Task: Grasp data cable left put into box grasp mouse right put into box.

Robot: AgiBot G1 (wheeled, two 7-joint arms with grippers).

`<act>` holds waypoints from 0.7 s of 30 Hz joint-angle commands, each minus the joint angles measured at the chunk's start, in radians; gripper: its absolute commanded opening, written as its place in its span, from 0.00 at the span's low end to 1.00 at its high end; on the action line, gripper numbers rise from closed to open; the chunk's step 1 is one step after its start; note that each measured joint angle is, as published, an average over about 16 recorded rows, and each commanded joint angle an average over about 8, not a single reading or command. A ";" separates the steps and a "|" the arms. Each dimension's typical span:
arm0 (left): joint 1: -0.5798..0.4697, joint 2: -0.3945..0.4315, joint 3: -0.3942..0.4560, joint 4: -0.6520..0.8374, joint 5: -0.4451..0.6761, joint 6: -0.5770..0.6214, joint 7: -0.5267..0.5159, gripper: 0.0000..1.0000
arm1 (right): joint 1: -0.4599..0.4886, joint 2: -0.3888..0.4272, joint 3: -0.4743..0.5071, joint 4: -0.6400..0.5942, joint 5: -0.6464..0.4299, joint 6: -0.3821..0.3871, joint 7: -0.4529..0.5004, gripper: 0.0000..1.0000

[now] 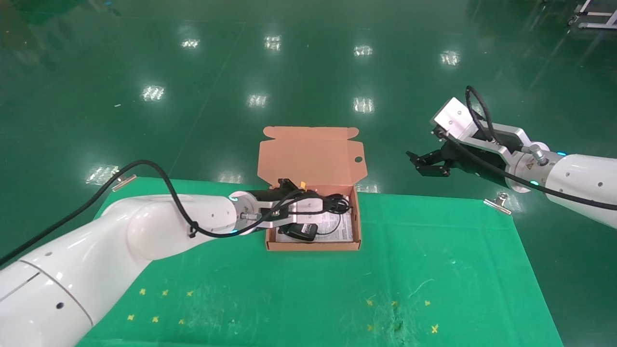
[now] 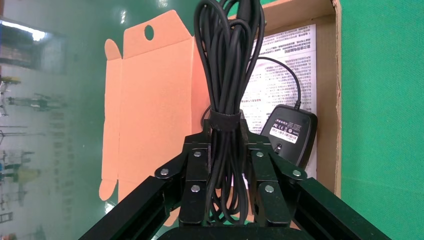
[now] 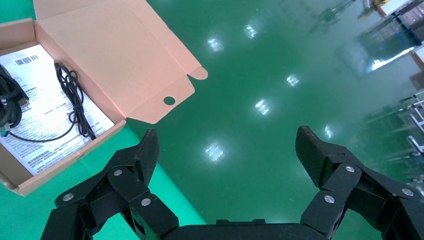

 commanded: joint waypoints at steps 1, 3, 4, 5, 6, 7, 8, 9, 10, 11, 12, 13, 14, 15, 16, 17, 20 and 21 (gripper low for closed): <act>0.000 0.000 -0.001 0.000 0.003 0.001 -0.001 1.00 | 0.000 -0.001 0.000 -0.001 0.001 0.000 -0.002 1.00; 0.001 -0.002 -0.005 -0.003 0.008 0.002 -0.001 1.00 | 0.000 -0.002 0.000 -0.003 0.004 0.000 -0.004 1.00; 0.001 -0.004 -0.006 -0.006 0.010 0.003 -0.001 1.00 | 0.000 -0.002 0.001 -0.004 0.005 0.000 -0.004 1.00; 0.002 -0.007 -0.007 -0.009 0.010 0.003 -0.002 1.00 | 0.001 -0.003 0.001 -0.004 0.005 0.000 -0.005 1.00; 0.002 -0.010 -0.007 -0.013 0.010 0.004 -0.002 1.00 | 0.001 -0.003 0.001 -0.004 0.006 0.001 -0.006 1.00; 0.002 -0.013 -0.008 -0.018 0.010 0.003 -0.003 1.00 | 0.002 -0.004 0.002 -0.003 0.006 0.001 -0.007 1.00; 0.001 -0.018 -0.009 -0.024 0.009 0.002 -0.003 1.00 | 0.005 -0.004 0.003 -0.002 0.006 0.002 -0.008 1.00; -0.002 -0.023 -0.010 -0.030 0.008 0.000 -0.004 1.00 | 0.008 -0.005 0.004 -0.001 0.006 0.003 -0.009 1.00; -0.008 -0.030 -0.011 -0.035 0.005 -0.003 -0.006 1.00 | 0.012 -0.006 0.006 0.002 0.005 0.005 -0.010 1.00; -0.015 -0.035 -0.013 -0.041 0.004 -0.007 -0.008 1.00 | 0.017 -0.007 0.008 0.004 0.005 0.006 -0.011 1.00; -0.024 -0.041 -0.017 -0.046 0.003 -0.011 -0.011 1.00 | 0.024 -0.008 0.010 0.006 0.004 0.007 -0.012 1.00; -0.035 -0.048 -0.021 -0.051 0.002 -0.016 -0.015 1.00 | 0.032 -0.009 0.013 0.009 0.003 0.007 -0.013 1.00; -0.048 -0.056 -0.027 -0.056 0.002 -0.022 -0.019 1.00 | 0.042 -0.011 0.015 0.011 0.001 0.005 -0.015 1.00; -0.062 -0.064 -0.033 -0.061 0.002 -0.028 -0.023 1.00 | 0.052 -0.013 0.016 0.013 -0.001 0.002 -0.016 1.00; -0.074 -0.071 -0.039 -0.064 0.002 -0.032 -0.027 1.00 | 0.061 -0.014 0.018 0.014 -0.003 -0.001 -0.017 1.00; -0.087 -0.077 -0.044 -0.067 0.000 -0.037 -0.032 1.00 | 0.070 -0.016 0.019 0.016 -0.006 -0.004 -0.018 1.00; -0.116 -0.095 -0.058 -0.076 -0.003 -0.047 -0.043 1.00 | 0.093 -0.019 0.019 0.018 -0.014 -0.018 -0.020 1.00; -0.122 -0.100 -0.061 -0.078 -0.006 -0.048 -0.045 1.00 | 0.099 -0.020 0.019 0.019 -0.016 -0.022 -0.020 1.00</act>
